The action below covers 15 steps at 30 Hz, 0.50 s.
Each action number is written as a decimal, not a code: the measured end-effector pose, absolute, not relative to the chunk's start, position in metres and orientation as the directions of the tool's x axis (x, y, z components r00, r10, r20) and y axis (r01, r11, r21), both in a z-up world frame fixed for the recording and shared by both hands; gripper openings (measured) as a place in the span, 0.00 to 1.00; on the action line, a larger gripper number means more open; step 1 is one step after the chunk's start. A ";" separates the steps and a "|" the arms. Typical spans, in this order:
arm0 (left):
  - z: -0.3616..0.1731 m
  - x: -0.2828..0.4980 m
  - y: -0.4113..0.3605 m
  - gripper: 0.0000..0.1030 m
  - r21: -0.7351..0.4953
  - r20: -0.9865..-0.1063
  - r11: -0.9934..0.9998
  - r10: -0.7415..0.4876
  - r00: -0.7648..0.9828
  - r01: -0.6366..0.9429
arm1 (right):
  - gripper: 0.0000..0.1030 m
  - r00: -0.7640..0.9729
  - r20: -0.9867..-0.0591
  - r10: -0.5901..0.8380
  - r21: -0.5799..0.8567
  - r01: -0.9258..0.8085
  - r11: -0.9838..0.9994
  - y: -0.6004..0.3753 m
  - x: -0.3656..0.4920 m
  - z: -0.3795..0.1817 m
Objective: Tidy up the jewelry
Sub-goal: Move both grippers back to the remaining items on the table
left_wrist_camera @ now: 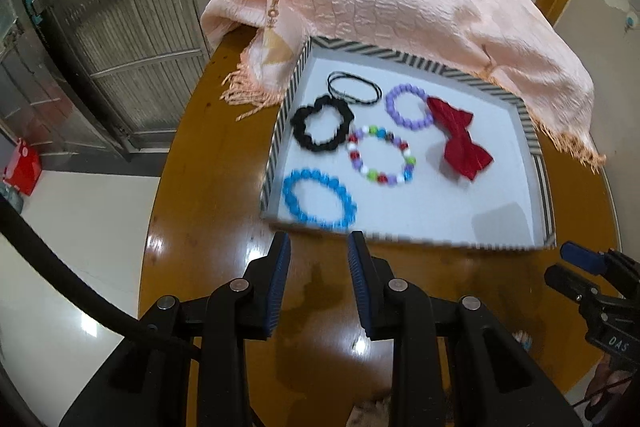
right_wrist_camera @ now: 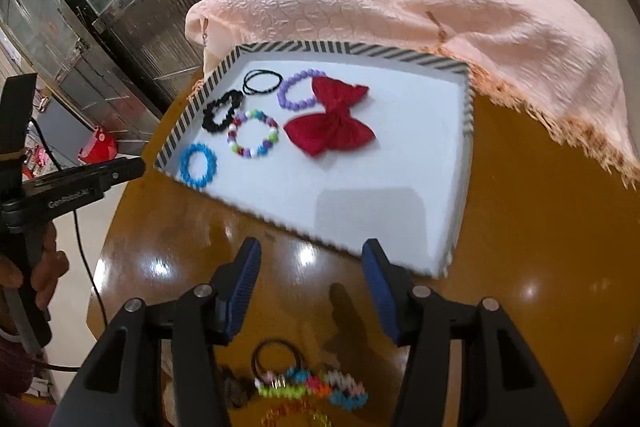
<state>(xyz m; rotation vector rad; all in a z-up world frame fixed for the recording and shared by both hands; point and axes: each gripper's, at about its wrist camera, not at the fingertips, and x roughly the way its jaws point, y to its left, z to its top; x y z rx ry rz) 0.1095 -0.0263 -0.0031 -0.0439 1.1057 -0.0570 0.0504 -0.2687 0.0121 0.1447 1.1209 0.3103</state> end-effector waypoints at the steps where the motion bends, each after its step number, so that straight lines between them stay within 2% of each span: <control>1: -0.003 0.104 -0.025 0.28 -0.060 -0.891 0.998 -0.065 0.450 0.026 | 0.54 0.396 -0.862 0.316 0.272 -0.165 0.948 -0.270 0.044 0.011; 7: -0.007 0.070 -0.018 0.28 -0.038 -0.892 0.998 -0.054 0.448 0.045 | 0.54 0.376 -0.876 0.300 0.269 -0.136 0.954 -0.273 0.005 0.002; 15: -0.023 0.034 -0.006 0.28 -0.106 -0.921 0.992 -0.126 0.368 0.073 | 0.54 0.344 -0.900 0.266 0.249 -0.094 0.964 -0.281 -0.036 -0.012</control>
